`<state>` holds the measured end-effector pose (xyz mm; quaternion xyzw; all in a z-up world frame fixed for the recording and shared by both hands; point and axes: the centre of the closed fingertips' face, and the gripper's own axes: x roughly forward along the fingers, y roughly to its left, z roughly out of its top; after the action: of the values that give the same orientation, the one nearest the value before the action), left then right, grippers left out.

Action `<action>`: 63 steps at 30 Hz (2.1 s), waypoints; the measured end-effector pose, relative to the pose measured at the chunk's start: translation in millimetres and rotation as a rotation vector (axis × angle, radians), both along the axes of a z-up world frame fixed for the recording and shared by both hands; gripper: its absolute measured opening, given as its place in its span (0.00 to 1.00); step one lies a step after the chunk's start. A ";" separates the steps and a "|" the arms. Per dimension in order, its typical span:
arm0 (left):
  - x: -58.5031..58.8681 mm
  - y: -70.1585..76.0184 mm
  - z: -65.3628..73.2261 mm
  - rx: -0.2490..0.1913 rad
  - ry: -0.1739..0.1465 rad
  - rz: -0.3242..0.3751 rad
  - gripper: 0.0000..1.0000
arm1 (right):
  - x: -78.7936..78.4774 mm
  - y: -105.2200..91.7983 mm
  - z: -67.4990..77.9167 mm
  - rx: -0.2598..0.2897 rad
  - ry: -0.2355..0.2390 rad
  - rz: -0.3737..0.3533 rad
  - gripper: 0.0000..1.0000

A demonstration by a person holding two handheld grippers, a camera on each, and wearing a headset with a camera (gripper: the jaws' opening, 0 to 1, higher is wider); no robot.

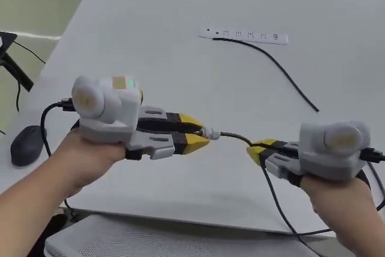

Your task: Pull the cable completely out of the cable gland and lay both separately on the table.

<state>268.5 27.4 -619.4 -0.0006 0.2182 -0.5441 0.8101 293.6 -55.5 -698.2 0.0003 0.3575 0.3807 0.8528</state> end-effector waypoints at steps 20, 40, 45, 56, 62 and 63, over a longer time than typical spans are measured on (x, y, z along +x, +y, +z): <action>-1.2 1.3 1.5 -0.007 -0.007 0.005 0.15 | -7.7 -28.9 -40.1 0.194 0.316 -0.326 0.01; -0.1 3.3 0.9 -0.008 0.003 0.004 0.15 | -4.6 -29.1 -38.3 0.174 0.257 -0.294 0.03; 0.5 3.2 0.7 -0.008 0.006 0.001 0.15 | -1.2 -32.9 -38.3 0.124 0.218 -0.253 0.03; 1.4 3.6 -0.6 -0.006 0.021 -0.007 0.15 | 10.3 -30.2 -11.7 0.076 0.072 -0.173 0.18; -0.5 4.5 0.2 -0.015 0.034 -0.005 0.15 | 8.1 9.4 31.8 -0.016 -0.169 0.114 0.27; -0.5 5.0 0.0 -0.015 0.035 -0.004 0.15 | 5.1 16.7 35.7 -0.034 -0.199 0.164 0.27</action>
<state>268.0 32.3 -619.4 -0.0156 0.2282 -0.5473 0.8051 298.7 -38.8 -662.5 -0.0810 0.2766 0.4413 0.8498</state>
